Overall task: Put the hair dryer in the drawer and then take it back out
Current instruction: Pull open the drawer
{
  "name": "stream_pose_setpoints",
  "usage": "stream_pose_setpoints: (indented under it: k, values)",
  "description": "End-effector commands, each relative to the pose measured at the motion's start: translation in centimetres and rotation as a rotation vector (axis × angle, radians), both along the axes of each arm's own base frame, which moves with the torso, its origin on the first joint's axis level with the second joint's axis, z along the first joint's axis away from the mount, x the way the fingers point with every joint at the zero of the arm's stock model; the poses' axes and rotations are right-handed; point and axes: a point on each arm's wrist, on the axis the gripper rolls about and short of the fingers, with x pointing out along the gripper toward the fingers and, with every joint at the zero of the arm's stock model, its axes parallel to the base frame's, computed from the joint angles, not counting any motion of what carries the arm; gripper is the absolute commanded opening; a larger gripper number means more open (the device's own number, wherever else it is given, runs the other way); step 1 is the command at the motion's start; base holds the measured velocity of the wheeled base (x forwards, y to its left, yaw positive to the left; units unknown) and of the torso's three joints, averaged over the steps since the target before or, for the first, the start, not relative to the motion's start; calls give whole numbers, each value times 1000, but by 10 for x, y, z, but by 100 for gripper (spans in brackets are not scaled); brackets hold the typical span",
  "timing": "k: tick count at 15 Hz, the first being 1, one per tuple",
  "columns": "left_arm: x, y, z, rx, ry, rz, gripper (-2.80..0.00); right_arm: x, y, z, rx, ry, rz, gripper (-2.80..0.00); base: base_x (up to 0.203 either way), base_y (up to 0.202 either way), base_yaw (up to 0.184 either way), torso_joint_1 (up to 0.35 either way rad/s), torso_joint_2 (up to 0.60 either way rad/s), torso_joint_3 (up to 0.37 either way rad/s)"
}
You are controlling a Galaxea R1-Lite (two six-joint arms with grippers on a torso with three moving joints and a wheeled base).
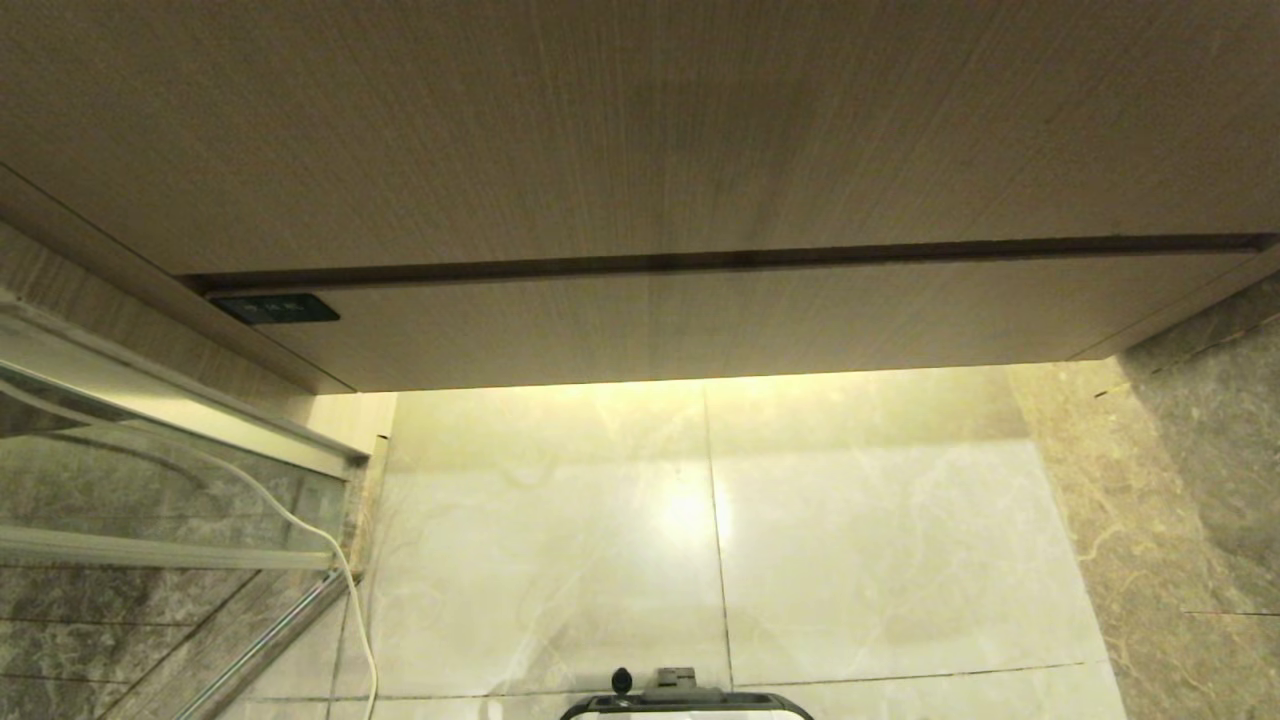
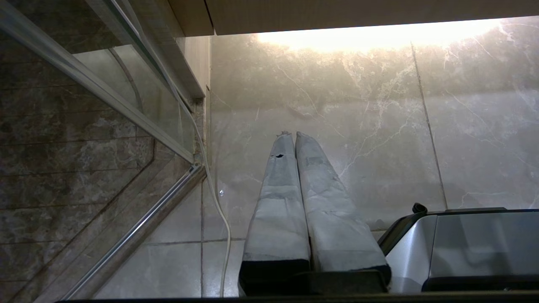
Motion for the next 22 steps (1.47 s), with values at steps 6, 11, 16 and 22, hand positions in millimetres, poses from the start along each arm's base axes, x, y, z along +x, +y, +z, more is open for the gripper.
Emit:
stream_pose_setpoints:
  k: [6,11,16,22]
  values:
    - [0,0,0,0,2,0,-280,0,0,-12,8,0,0,-280,0,0,0,0,0,0]
    - [0,0,0,0,2,0,-280,0,0,-12,8,0,-2,-280,0,0,0,0,0,0]
    - [0,0,0,0,1,0,-280,0,0,-12,8,0,-3,-280,0,0,0,0,0,0]
    - [0,0,0,0,2,0,-280,0,0,-12,-18,5,2,-280,0,0,0,0,0,0]
